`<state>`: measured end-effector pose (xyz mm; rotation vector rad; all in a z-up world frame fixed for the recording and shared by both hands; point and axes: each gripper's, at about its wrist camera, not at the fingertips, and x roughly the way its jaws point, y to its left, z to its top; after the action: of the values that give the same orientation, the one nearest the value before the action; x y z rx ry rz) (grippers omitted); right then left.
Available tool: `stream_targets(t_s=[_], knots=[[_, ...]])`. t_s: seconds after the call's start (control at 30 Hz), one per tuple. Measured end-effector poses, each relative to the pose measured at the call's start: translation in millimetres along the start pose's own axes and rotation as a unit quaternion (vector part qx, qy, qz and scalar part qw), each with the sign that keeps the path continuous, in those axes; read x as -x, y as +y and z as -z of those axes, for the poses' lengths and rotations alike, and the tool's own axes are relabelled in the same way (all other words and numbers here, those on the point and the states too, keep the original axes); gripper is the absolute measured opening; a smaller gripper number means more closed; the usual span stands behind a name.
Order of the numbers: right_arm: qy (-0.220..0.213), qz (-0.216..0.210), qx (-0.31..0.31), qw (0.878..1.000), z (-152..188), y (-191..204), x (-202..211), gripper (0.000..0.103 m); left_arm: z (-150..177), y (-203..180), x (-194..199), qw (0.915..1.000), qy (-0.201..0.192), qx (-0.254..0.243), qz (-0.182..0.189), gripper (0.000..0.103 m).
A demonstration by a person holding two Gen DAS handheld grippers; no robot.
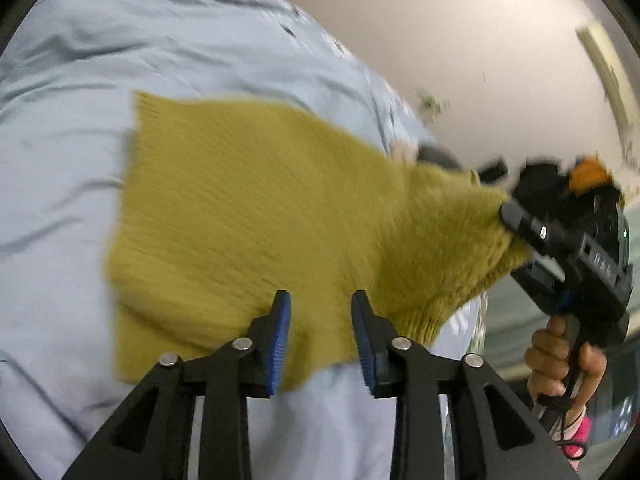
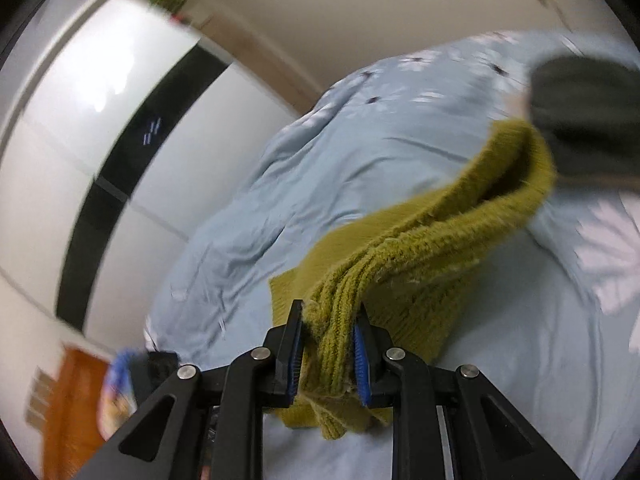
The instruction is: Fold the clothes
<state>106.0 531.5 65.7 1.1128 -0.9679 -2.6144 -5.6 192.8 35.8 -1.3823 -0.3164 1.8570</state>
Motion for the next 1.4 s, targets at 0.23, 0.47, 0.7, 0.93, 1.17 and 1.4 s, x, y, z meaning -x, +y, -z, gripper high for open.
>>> stream_targets(t_s=[0.23, 0.47, 0.7, 0.93, 1.17, 1.4], knots=[[0.096, -0.013, 0.183, 0.978, 14, 114, -78, 0.023, -8, 78, 51, 0.993, -0.059, 0.102, 0.005, 0.033], [0.198, -0.015, 0.246, 0.949, 66, 135, -141, 0.023, -6, 122, 61, 0.9847, -0.068, 0.16, 0.008, 0.035], [0.205, -0.032, 0.203, 0.957, 65, 113, -132, 0.026, -11, 106, 44, 0.9899, -0.039, 0.132, 0.034, 0.047], [0.163, -0.03, 0.15, 0.975, 65, 86, -73, 0.026, -12, 84, 41, 0.994, -0.04, 0.089, 0.051, 0.061], [0.062, 0.033, 0.072, 0.995, 52, 23, 14, 0.046, -9, 41, 47, 0.9982, -0.048, -0.013, 0.032, 0.068], [0.071, 0.07, -0.016, 0.995, 53, -41, 7, 0.053, 2, -13, 38, 0.9873, -0.047, -0.148, -0.034, 0.074]])
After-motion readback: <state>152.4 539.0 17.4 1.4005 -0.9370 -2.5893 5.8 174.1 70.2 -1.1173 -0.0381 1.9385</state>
